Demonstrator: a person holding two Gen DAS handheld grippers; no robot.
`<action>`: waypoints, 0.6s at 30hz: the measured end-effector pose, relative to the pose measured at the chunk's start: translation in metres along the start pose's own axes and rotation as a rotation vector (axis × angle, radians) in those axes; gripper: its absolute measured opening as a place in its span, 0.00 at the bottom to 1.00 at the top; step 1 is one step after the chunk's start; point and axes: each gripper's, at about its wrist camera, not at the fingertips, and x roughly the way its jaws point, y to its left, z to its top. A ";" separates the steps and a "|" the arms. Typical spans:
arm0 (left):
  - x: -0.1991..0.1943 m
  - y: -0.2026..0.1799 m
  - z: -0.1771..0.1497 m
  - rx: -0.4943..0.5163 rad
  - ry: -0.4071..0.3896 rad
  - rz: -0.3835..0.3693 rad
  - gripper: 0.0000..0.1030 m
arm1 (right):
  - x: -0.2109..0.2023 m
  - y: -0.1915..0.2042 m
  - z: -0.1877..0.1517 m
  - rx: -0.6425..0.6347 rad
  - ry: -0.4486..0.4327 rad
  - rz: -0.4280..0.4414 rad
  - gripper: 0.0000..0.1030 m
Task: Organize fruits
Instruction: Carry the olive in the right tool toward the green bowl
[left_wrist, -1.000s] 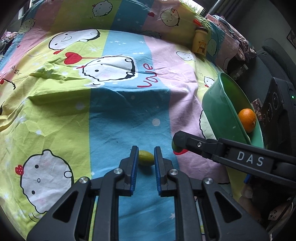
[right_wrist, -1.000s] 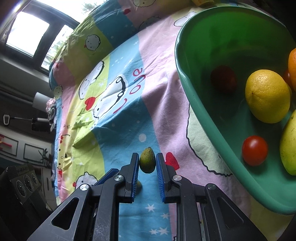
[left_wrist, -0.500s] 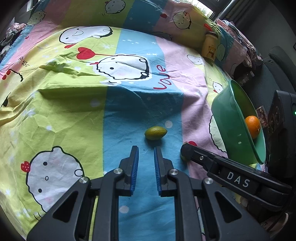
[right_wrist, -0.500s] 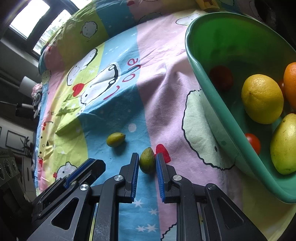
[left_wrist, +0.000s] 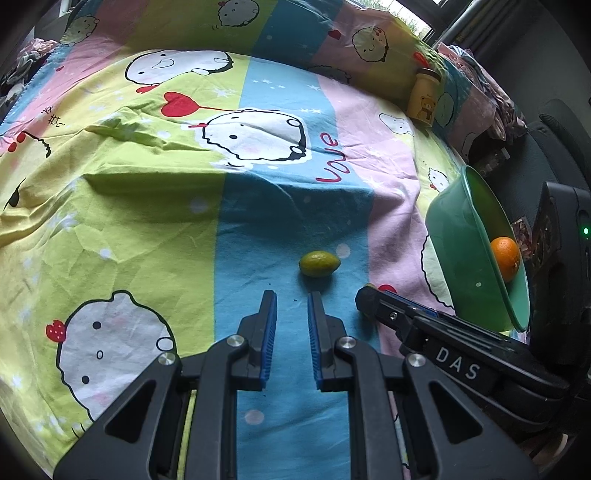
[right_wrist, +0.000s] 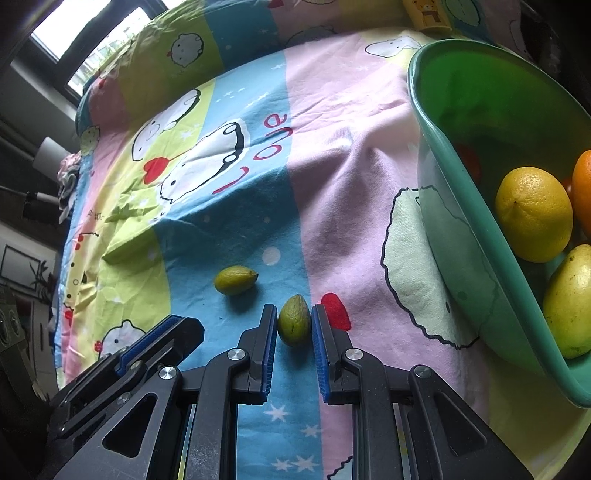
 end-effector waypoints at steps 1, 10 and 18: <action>0.000 0.000 0.000 -0.001 0.000 0.001 0.14 | 0.001 0.001 0.000 -0.002 -0.001 0.000 0.20; -0.001 0.002 0.001 -0.004 -0.005 0.000 0.14 | 0.003 0.005 0.000 -0.019 -0.007 -0.005 0.20; -0.008 0.001 0.002 0.001 -0.022 -0.012 0.14 | 0.000 0.001 -0.001 0.007 -0.001 0.007 0.20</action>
